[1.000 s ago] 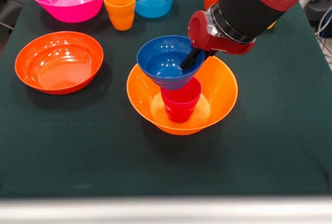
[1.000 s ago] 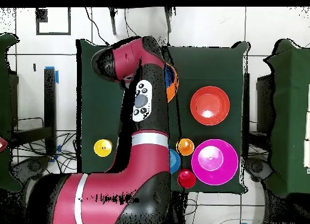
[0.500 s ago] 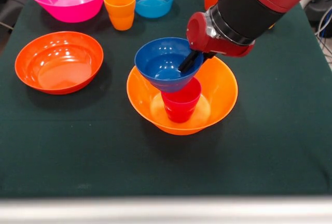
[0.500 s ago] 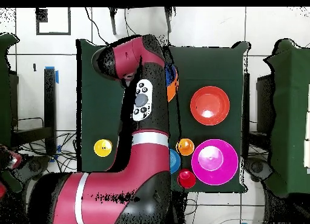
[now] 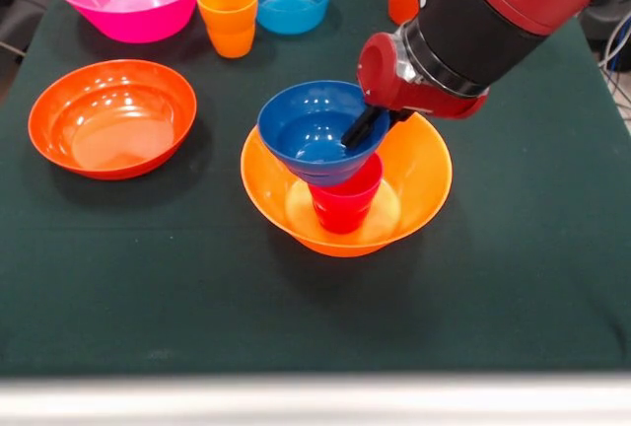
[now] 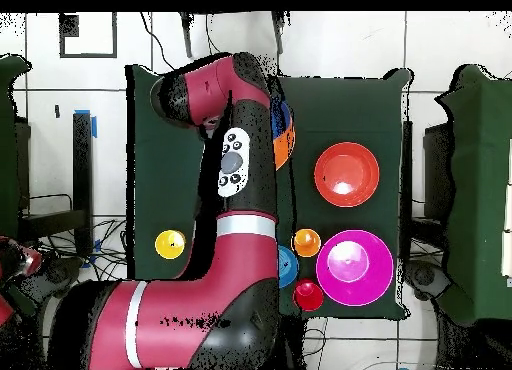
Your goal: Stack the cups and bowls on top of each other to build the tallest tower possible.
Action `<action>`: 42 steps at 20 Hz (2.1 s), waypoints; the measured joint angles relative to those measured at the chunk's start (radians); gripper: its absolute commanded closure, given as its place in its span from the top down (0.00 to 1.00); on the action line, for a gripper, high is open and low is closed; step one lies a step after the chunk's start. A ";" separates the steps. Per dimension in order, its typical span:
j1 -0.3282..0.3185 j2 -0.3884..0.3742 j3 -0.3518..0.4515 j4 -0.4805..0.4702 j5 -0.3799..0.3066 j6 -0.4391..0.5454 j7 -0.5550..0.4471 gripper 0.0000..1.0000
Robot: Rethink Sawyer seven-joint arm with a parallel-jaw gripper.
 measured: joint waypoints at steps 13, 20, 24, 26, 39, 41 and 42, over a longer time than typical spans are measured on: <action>0.011 0.008 -0.005 -0.007 0.001 0.024 0.000 0.00; 0.011 0.011 -0.007 -0.007 0.001 0.030 0.000 0.00; 0.011 0.013 -0.007 -0.007 0.001 0.030 0.000 0.00; 0.011 0.014 -0.007 -0.007 0.001 0.030 0.000 0.00; 0.014 0.032 -0.007 -0.007 0.006 0.030 0.000 0.00; 0.015 0.035 -0.007 -0.007 0.007 0.030 0.000 0.00; 0.017 0.039 -0.007 -0.007 0.008 0.030 0.000 0.00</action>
